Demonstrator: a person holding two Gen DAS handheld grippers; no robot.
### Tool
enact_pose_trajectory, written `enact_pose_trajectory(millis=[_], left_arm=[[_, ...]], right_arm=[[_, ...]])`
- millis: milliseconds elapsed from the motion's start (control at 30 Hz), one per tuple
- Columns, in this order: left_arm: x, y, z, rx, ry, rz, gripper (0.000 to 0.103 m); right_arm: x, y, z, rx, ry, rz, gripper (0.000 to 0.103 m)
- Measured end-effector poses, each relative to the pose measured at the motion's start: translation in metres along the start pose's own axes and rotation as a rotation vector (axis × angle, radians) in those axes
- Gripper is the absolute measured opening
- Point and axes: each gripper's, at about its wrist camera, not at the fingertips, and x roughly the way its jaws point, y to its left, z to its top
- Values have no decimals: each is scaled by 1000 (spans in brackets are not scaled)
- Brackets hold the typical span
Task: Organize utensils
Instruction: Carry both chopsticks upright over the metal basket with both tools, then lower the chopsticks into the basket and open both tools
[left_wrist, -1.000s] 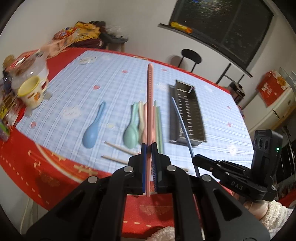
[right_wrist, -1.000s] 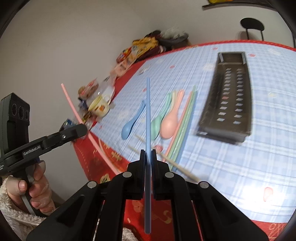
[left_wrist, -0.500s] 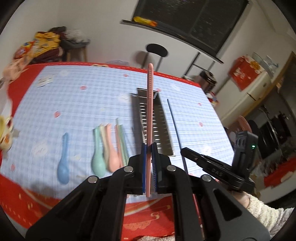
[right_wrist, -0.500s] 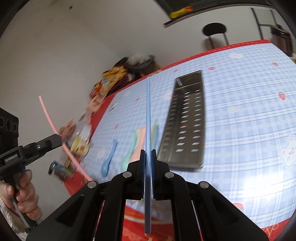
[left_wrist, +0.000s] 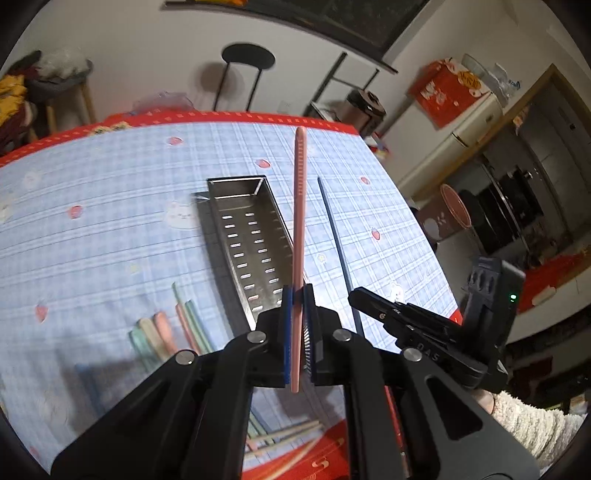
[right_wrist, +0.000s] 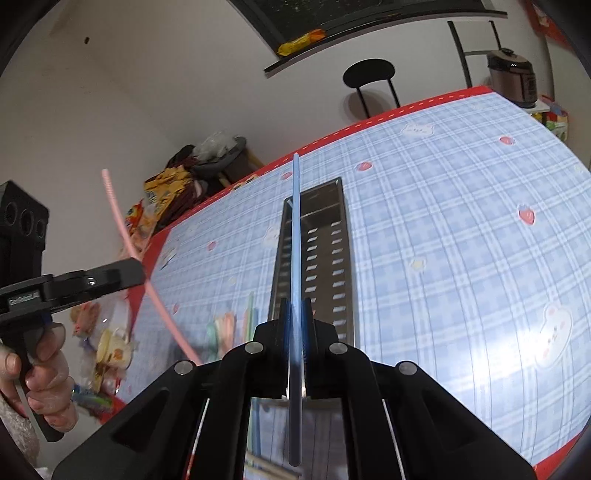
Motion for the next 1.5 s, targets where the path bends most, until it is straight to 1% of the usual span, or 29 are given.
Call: enact_pose_trajectory(millis=[100, 267, 433, 633, 833, 933, 1000, 1067, 1133, 1200, 1233, 1267, 1300, 1333, 1367, 1400, 1433, 1500], left_arm=[[29, 10, 16, -1, 52, -26, 10], [70, 30, 29, -21, 128, -53, 10], [99, 45, 35, -50, 175, -58, 10], [135, 60, 39, -78, 223, -49, 10], [144, 61, 38, -84, 235, -26, 10], [144, 63, 37, -93, 243, 6, 10], [140, 64, 38, -93, 236, 12, 14], [132, 62, 39, -84, 215, 23, 27], [121, 59, 40, -62, 187, 45, 32], [108, 58, 40, -40, 157, 63, 44], [99, 57, 40, -29, 136, 78, 56], [88, 57, 39, -19, 106, 96, 68], [79, 57, 39, -13, 81, 111, 74], [70, 57, 38, -8, 56, 127, 85], [58, 57, 35, -5, 21, 147, 92], [48, 58, 33, -3, -5, 163, 94], [38, 58, 30, -2, -28, 179, 95], [20, 60, 19, -6, -57, 212, 97]], right_arm=[[11, 1, 10, -3, -13, -35, 6], [32, 1, 21, -18, -15, -87, 6], [57, 2, 24, -69, 15, -139, 6], [82, -2, 17, -73, 68, -180, 6], [95, 1, 11, -108, 105, -205, 7], [98, 3, 9, -119, 114, -223, 7], [98, 5, 8, -129, 117, -233, 7], [94, 11, 8, -152, 106, -242, 8], [89, 18, 9, -178, 98, -253, 18], [78, 24, 9, -198, 72, -253, 44], [73, 27, 9, -205, 58, -254, 50], [67, 29, 8, -212, 43, -256, 61], [61, 32, 8, -220, 30, -258, 73], [54, 35, 7, -229, 18, -261, 78], [49, 37, 6, -234, 8, -262, 87], [43, 38, 6, -238, -2, -262, 94], [35, 39, 4, -243, -14, -260, 96], [25, 41, 0, -255, -25, -267, 97]])
